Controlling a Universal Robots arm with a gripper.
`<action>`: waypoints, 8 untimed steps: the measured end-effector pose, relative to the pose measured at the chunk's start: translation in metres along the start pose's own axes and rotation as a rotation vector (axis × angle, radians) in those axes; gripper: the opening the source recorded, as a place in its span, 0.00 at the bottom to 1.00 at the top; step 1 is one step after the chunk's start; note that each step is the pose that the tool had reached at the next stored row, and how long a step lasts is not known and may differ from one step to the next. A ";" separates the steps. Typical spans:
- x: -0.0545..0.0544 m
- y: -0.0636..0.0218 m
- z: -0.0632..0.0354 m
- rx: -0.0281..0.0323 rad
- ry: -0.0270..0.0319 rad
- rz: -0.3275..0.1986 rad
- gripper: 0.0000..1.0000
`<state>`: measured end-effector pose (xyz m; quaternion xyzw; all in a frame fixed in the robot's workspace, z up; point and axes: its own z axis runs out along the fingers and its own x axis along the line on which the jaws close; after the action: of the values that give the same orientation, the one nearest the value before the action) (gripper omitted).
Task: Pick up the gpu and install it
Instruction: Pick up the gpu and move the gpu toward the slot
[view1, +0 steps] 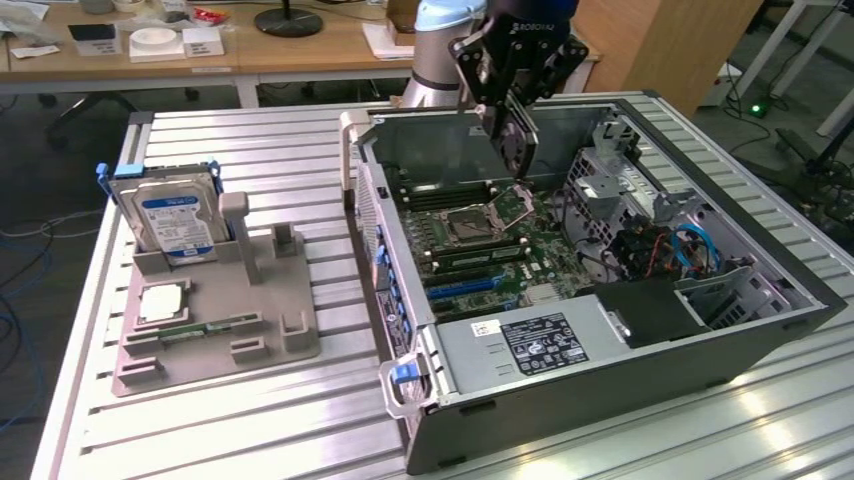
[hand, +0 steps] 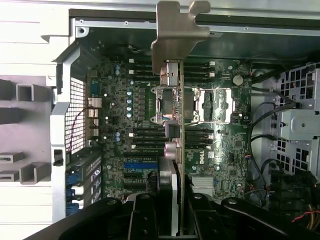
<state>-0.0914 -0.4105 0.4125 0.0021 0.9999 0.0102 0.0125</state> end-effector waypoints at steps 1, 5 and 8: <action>-0.001 0.0000 0.0000 0.0000 0.0001 0.000 0.28; -0.005 0.0000 0.0001 0.0000 0.0000 0.000 0.28; -0.008 0.0001 0.0002 0.0000 0.0001 0.000 0.28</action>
<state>-0.0829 -0.4105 0.4125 0.0021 0.9999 0.0102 0.0125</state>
